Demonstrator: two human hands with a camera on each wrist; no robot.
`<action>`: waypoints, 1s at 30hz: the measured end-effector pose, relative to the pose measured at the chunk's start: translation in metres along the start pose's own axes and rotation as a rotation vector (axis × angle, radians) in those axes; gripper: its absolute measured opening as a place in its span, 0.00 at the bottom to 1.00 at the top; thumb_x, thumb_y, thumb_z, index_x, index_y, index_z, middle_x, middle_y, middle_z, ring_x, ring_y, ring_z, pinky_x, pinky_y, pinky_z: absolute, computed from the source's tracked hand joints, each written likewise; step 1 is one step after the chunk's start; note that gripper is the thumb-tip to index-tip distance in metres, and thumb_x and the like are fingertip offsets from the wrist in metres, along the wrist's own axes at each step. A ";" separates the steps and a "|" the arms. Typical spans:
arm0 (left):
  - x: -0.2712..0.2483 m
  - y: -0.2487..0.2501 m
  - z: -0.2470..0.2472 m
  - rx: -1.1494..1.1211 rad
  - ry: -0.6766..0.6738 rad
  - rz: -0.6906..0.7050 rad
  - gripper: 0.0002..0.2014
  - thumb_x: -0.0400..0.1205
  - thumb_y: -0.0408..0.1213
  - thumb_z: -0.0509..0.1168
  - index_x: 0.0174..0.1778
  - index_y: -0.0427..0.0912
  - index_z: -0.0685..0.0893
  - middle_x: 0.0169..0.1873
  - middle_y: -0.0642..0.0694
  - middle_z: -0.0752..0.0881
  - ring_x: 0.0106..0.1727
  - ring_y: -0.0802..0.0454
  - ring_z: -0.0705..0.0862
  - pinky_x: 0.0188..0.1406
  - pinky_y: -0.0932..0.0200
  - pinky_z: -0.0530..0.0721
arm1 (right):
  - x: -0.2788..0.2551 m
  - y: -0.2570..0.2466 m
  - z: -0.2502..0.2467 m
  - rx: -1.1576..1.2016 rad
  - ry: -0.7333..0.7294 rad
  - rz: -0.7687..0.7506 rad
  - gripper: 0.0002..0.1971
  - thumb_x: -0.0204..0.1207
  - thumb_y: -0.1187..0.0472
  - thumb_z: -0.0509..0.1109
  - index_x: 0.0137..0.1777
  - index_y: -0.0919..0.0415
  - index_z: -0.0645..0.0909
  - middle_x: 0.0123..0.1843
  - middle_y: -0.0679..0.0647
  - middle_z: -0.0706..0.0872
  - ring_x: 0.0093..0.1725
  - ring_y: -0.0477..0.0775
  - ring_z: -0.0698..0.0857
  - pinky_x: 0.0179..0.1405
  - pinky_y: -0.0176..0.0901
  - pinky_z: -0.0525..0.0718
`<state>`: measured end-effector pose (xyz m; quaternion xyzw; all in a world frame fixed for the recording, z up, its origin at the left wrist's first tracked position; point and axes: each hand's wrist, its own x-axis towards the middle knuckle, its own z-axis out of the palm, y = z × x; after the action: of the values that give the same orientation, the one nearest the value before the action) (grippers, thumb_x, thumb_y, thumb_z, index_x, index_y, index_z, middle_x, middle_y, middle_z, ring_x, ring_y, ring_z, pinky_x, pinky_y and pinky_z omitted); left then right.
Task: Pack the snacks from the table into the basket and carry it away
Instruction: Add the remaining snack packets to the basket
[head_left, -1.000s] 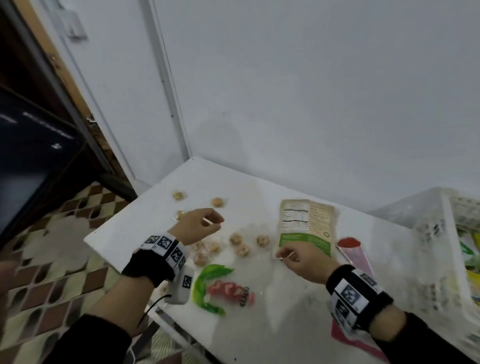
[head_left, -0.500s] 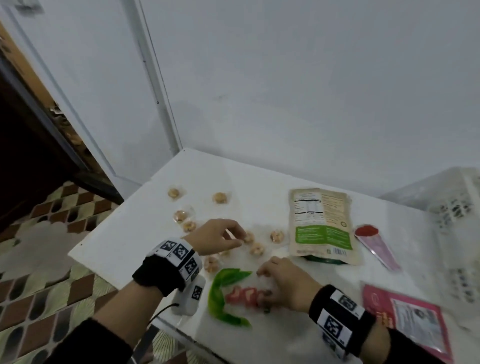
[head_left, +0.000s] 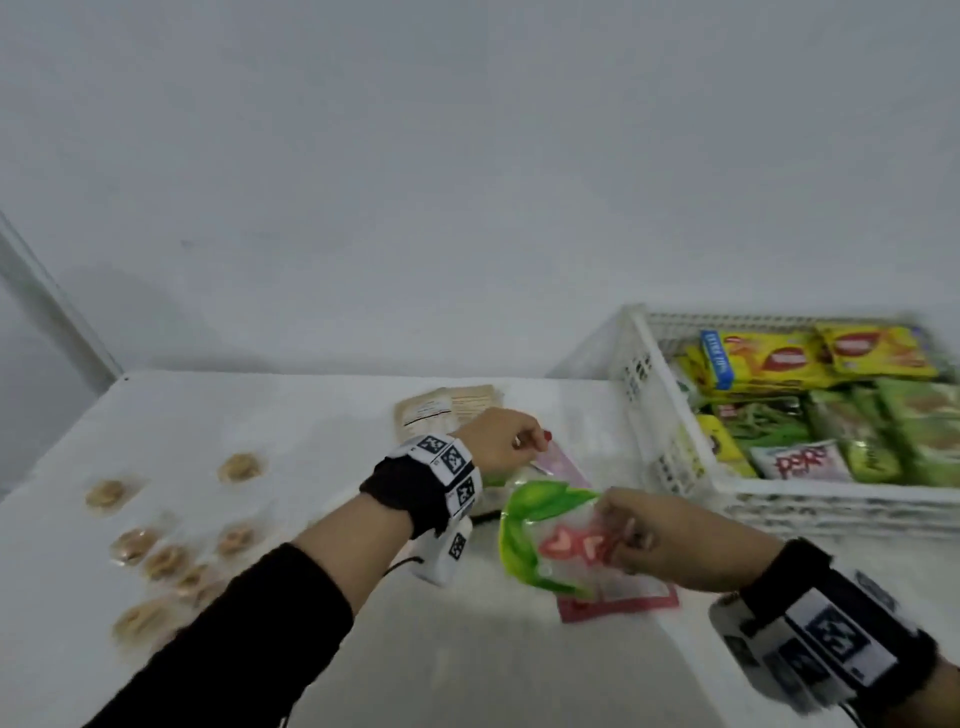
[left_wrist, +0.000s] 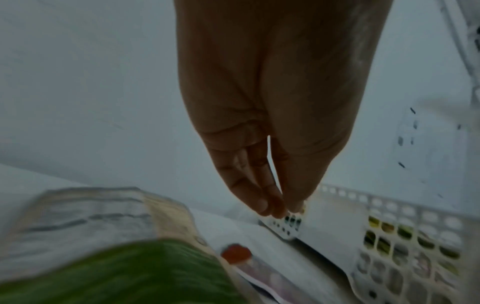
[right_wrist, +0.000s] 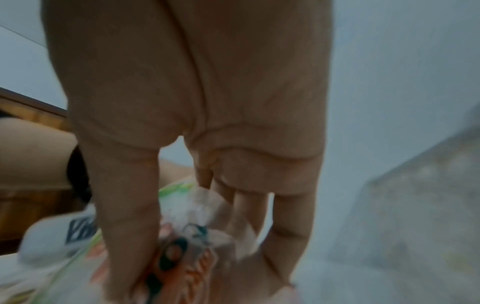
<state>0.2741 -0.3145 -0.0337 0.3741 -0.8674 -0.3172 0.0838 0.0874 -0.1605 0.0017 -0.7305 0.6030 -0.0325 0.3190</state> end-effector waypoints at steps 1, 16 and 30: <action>0.013 0.006 0.010 0.062 -0.032 -0.006 0.11 0.81 0.32 0.66 0.57 0.38 0.86 0.56 0.42 0.87 0.52 0.51 0.85 0.46 0.75 0.74 | -0.016 0.011 -0.016 0.003 0.050 0.021 0.14 0.76 0.54 0.71 0.56 0.38 0.73 0.44 0.39 0.81 0.40 0.38 0.82 0.38 0.28 0.76; 0.077 0.049 0.044 0.474 -0.085 -0.290 0.23 0.82 0.58 0.56 0.45 0.41 0.85 0.48 0.41 0.84 0.47 0.45 0.81 0.49 0.54 0.80 | -0.075 0.207 -0.212 -0.188 0.243 0.356 0.17 0.79 0.63 0.70 0.66 0.53 0.77 0.48 0.47 0.82 0.40 0.42 0.79 0.36 0.32 0.73; 0.110 0.166 -0.018 0.049 0.446 -0.058 0.20 0.72 0.60 0.71 0.50 0.49 0.86 0.41 0.54 0.86 0.39 0.58 0.84 0.38 0.63 0.79 | -0.020 0.216 -0.209 -0.285 0.254 0.266 0.23 0.79 0.49 0.69 0.71 0.57 0.74 0.67 0.55 0.80 0.62 0.57 0.80 0.55 0.44 0.77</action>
<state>0.1041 -0.3145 0.0717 0.4618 -0.8236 -0.2078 0.2554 -0.1942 -0.2465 0.0656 -0.6722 0.7278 0.0037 0.1358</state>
